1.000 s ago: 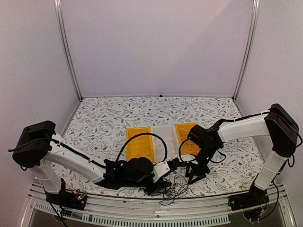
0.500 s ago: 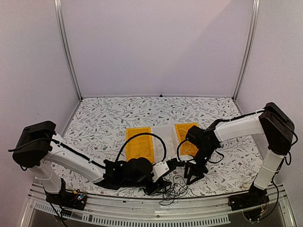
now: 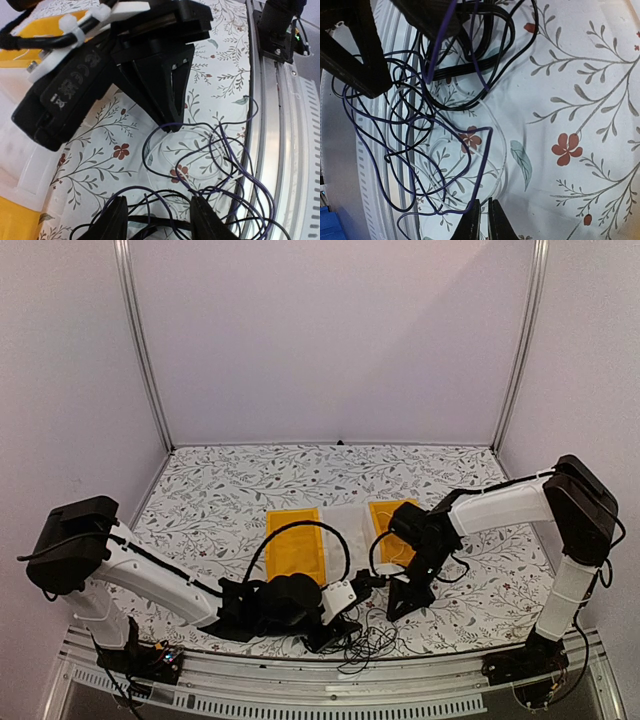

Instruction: Untangle the cables

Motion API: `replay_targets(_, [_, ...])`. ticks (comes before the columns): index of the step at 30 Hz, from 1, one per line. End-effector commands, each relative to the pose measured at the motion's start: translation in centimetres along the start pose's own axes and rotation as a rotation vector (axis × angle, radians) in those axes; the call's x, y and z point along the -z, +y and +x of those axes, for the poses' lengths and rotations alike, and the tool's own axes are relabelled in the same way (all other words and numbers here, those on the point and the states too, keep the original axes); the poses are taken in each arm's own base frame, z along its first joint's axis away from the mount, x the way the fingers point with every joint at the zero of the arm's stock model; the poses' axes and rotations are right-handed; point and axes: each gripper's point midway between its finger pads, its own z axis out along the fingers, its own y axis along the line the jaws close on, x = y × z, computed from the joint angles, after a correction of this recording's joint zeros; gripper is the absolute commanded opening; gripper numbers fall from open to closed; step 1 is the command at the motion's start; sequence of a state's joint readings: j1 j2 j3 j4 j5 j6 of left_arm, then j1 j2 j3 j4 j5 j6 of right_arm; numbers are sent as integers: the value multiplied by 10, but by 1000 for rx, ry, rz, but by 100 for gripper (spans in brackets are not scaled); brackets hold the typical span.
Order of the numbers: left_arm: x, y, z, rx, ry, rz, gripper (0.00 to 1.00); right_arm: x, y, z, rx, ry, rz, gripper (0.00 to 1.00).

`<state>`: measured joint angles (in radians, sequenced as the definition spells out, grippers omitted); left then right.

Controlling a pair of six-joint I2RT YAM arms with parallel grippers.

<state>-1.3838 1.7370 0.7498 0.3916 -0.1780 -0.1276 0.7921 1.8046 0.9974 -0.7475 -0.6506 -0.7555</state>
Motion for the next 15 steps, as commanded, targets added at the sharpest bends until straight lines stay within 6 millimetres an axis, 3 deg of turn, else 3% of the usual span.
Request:
replay_targets(1, [4, 4, -6, -5, -31, -26, 42, 19, 11, -22, 41, -59, -2, 7])
replay_targets(9, [9, 15, -20, 18, -72, -77, 44, 39, 24, -31, 86, -99, 33, 3])
replay_targets(15, [-11, 15, -29, 29, -92, -27, 48, 55, 23, -31, 122, -129, 143, 10])
